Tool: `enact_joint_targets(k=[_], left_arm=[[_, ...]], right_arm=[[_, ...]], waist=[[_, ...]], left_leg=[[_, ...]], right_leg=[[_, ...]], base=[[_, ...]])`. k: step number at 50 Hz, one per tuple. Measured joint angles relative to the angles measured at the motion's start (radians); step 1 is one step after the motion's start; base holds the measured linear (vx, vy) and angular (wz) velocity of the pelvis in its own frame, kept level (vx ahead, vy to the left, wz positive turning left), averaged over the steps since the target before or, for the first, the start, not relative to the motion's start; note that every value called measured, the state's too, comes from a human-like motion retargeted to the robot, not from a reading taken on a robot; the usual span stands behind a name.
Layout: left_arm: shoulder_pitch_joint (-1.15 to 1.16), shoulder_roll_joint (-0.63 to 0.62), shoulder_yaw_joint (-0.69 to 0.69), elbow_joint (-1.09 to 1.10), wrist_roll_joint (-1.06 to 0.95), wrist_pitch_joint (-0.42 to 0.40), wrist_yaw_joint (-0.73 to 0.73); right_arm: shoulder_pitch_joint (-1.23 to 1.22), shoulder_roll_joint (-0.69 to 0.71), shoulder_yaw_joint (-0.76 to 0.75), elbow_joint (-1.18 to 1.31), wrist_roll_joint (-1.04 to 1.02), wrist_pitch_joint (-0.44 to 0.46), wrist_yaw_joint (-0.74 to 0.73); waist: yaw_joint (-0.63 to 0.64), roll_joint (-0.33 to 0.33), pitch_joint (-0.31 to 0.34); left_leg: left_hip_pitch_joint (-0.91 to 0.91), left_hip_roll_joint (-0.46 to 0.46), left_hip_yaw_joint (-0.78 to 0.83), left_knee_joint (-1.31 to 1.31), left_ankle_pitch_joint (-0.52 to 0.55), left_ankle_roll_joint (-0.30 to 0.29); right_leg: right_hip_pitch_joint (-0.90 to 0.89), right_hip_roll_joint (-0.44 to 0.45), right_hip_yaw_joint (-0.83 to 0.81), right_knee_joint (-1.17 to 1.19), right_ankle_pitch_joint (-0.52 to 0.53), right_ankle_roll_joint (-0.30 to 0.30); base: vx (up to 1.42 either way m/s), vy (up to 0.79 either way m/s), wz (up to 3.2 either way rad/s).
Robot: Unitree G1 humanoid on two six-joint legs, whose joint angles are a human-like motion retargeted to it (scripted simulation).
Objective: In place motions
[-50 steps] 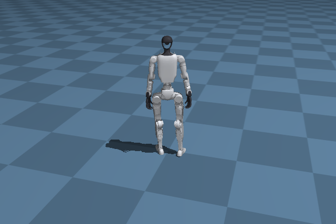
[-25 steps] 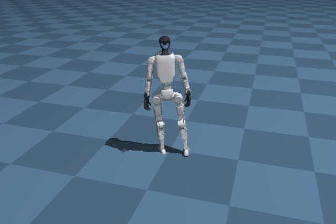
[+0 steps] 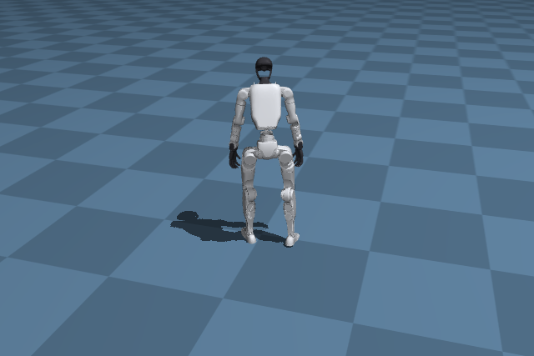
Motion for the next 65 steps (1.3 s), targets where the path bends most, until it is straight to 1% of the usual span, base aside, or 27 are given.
enact_joint_targets(k=[3, 5, 9, 13, 16, 20, 22, 25, 28, 30, 33, 37, 40, 42, 45, 49, 51, 52, 55, 57, 60, 62, 65], left_arm=[[-0.092, 0.023, -0.008, -0.045, -0.023, -0.025, -0.008], [-0.154, 0.055, -0.007, -0.081, -0.025, -0.041, -0.020], [-0.278, 0.124, -0.023, -0.137, -0.020, -0.075, -0.027], [-0.416, 0.160, -0.053, -0.163, -0.036, -0.084, -0.017], [-0.507, 0.172, -0.050, -0.180, -0.052, -0.094, -0.001], [-0.593, 0.193, -0.057, -0.220, -0.104, -0.124, 0.018], [-0.633, 0.207, -0.064, -0.240, -0.125, -0.140, 0.018], [-0.686, 0.232, -0.074, -0.265, -0.144, -0.157, 0.013], [-0.700, 0.257, -0.081, -0.278, -0.166, -0.168, -0.007], [-0.663, 0.264, -0.085, -0.285, -0.187, -0.179, -0.020], [-0.580, 0.270, -0.082, -0.290, -0.212, -0.185, -0.017], [-0.490, 0.254, -0.064, -0.277, -0.234, -0.195, -0.009], [-0.452, 0.235, -0.047, -0.262, -0.256, -0.187, 0.025], [-0.456, 0.233, -0.040, -0.252, -0.266, -0.195, 0.027], [-0.494, 0.243, -0.020, -0.239, -0.248, -0.193, 0.023], [-0.555, 0.256, 0.002, -0.225, -0.234, -0.182, 0.018], [-0.550, 0.258, 0.005, -0.221, -0.240, -0.183, 0.008], [-0.534, 0.257, 0.005, -0.219, -0.238, -0.184, 0.005], [-0.456, 0.241, 0.001, -0.207, -0.211, -0.178, 0.027], [-0.386, 0.232, -0.015, -0.186, -0.176, -0.175, 0.042], [-0.261, 0.208, -0.047, -0.152, -0.111, -0.140, 0.066], [-0.170, 0.172, -0.062, -0.122, -0.069, -0.115, 0.092], [-0.033, 0.121, -0.071, -0.075, -0.010, -0.099, 0.105]], right_arm=[[-0.112, -0.029, -0.002, -0.019, 0.003, -0.009, 0.001], [-0.201, -0.049, 0.005, -0.029, 0.001, -0.018, 0.004], [-0.352, -0.096, 0.037, -0.072, 0.006, -0.054, -0.025], [-0.455, -0.158, 0.064, -0.150, 0.027, -0.073, -0.043], [-0.538, -0.193, 0.087, -0.189, 0.057, -0.073, -0.060], [-0.648, -0.231, 0.136, -0.229, 0.114, -0.072, -0.076], [-0.695, -0.250, 0.156, -0.253, 0.128, -0.061, -0.092], [-0.763, -0.291, 0.202, -0.284, 0.136, -0.055, -0.117], [-0.803, -0.327, 0.262, -0.296, 0.133, -0.078, -0.129], [-0.790, -0.331, 0.299, -0.291, 0.128, -0.086, -0.135], [-0.744, -0.317, 0.339, -0.284, 0.130, -0.093, -0.136], [-0.675, -0.305, 0.364, -0.284, 0.145, -0.106, -0.158], [-0.639, -0.294, 0.355, -0.284, 0.138, -0.114, -0.180], [-0.637, -0.292, 0.336, -0.274, 0.137, -0.126, -0.195], [-0.664, -0.297, 0.300, -0.252, 0.134, -0.131, -0.194], [-0.694, -0.311, 0.237, -0.225, 0.137, -0.108, -0.168], [-0.674, -0.310, 0.206, -0.211, 0.120, -0.108, -0.147], [-0.651, -0.305, 0.190, -0.204, 0.103, -0.107, -0.140], [-0.551, -0.278, 0.142, -0.177, 0.043, -0.096, -0.146], [-0.469, -0.252, 0.112, -0.145, 0.011, -0.086, -0.141], [-0.331, -0.205, 0.070, -0.089, -0.027, -0.050, -0.123], [-0.241, -0.170, 0.045, -0.035, -0.031, -0.032, -0.115], [-0.102, -0.120, 0.007, 0.045, -0.022, -0.020, -0.095]], waist=[[0.026, 0.003, 0.036], [0.042, -0.005, 0.044], [0.060, -0.003, 0.049], [0.094, -0.008, 0.056], [0.110, -0.014, 0.071], [0.124, -0.029, 0.091], [0.127, -0.036, 0.102], [0.146, -0.049, 0.128], [0.181, -0.064, 0.168], [0.202, -0.083, 0.185], [0.217, -0.096, 0.185], [0.220, -0.102, 0.185], [0.213, -0.104, 0.185], [0.212, -0.105, 0.185], [0.217, -0.112, 0.185], [0.214, -0.085, 0.185], [0.211, -0.068, 0.184], [0.207, -0.059, 0.184], [0.171, -0.032, 0.174], [0.155, -0.021, 0.171], [0.138, -0.007, 0.165], [0.128, -0.002, 0.159], [0.110, -0.001, 0.148]], left_leg=[[-0.109, 0.037, 0.023, 0.096, -0.024, 0.018], [-0.216, 0.085, 0.071, 0.203, -0.061, 0.031], [-0.454, 0.135, 0.063, 0.437, -0.148, 0.101], [-0.669, 0.157, 0.046, 0.699, -0.234, 0.181], [-0.809, 0.175, 0.032, 0.895, -0.286, 0.231], [-0.975, 0.208, 0.035, 1.116, -0.316, 0.295], [-1.052, 0.223, 0.033, 1.211, -0.305, 0.316], [-1.156, 0.268, 0.010, 1.353, -0.318, 0.326], [-1.219, 0.336, -0.029, 1.505, -0.346, 0.326], [-1.221, 0.380, -0.038, 1.611, -0.380, 0.326], [-1.215, 0.418, -0.053, 1.748, -0.424, 0.326], [-1.209, 0.427, -0.062, 1.864, -0.458, 0.326], [-1.206, 0.423, -0.062, 1.893, -0.469, 0.326], [-1.203, 0.417, -0.056, 1.866, -0.460, 0.326], [-1.198, 0.413, -0.040, 1.768, -0.432, 0.326], [-1.190, 0.389, -0.057, 1.582, -0.384, 0.326], [-1.147, 0.377, -0.050, 1.477, -0.356, 0.326], [-1.109, 0.366, -0.039, 1.419, -0.342, 0.326], [-0.958, 0.293, 0.017, 1.212, -0.291, 0.326], [-0.837, 0.251, 0.023, 1.064, -0.256, 0.287], [-0.635, 0.200, 0.038, 0.823, -0.201, 0.222], [-0.492, 0.156, 0.059, 0.643, -0.161, 0.186], [-0.290, 0.091, 0.084, 0.380, -0.096, 0.133]], right_leg=[[-0.128, 0.016, 0.048, 0.083, -0.005, -0.017], [-0.239, 0.033, 0.083, 0.152, -0.019, -0.034], [-0.459, 0.031, 0.067, 0.345, -0.082, -0.056], [-0.681, 0.029, 0.072, 0.597, -0.136, -0.108], [-0.830, 0.031, 0.065, 0.784, -0.177, -0.151], [-1.023, 0.034, 0.042, 1.008, -0.216, -0.211], [-1.110, 0.024, 0.026, 1.104, -0.228, -0.239], [-1.215, 0.026, -0.005, 1.233, -0.246, -0.285], [-1.275, 0.044, -0.028, 1.356, -0.265, -0.329], [-1.297, 0.057, -0.007, 1.449, -0.282, -0.334], [-1.309, 0.075, 0.021, 1.567, -0.305, -0.336], [-1.316, 0.083, 0.066, 1.677, -0.319, -0.336], [-1.317, 0.086, 0.087, 1.709, -0.329, -0.336], [-1.313, 0.092, 0.088, 1.684, -0.318, -0.336], [-1.303, 0.110, 0.079, 1.584, -0.284, -0.336], [-1.238, 0.116, 0.027, 1.382, -0.225, -0.334], [-1.172, 0.122, 0.014, 1.266, -0.190, -0.324], [-1.128, 0.126, 0.020, 1.206, -0.173, -0.308], [-0.984, 0.117, 0.083, 1.017, -0.125, -0.212], [-0.858, 0.113, 0.117, 0.877, -0.096, -0.162], [-0.648, 0.103, 0.159, 0.637, -0.041, -0.096], [-0.502, 0.089, 0.172, 0.464, -0.001, -0.065], [-0.300, 0.061, 0.170, 0.223, 0.050, -0.024]], base=[[-0.29, 0.03, -0.64], [-0.38, 0.11, -1.03], [-0.32, 0.07, -0.69], [-0.17, -0.01, -0.37], [-0.11, 0.00, -0.28], [-0.12, 0.02, -0.31], [-0.08, 0.00, -0.16], [-0.03, -0.09, -0.44], [0.05, -0.12, -0.74], [0.17, 0.00, -0.72], [0.22, 0.11, -0.53], [0.13, 0.12, -0.19], [0.02, 0.06, -0.05], [0.00, 0.00, 0.00], [-0.02, -0.10, -0.08], [-0.15, -0.15, 0.12], [-0.20, -0.07, 0.24], [-0.14, 0.10, 0.37], [-0.04, 0.19, 0.66], [0.10, 0.07, 0.59], [0.18, 0.01, 0.49], [0.20, 0.01, 0.52], [0.24, 0.00, 0.60]])
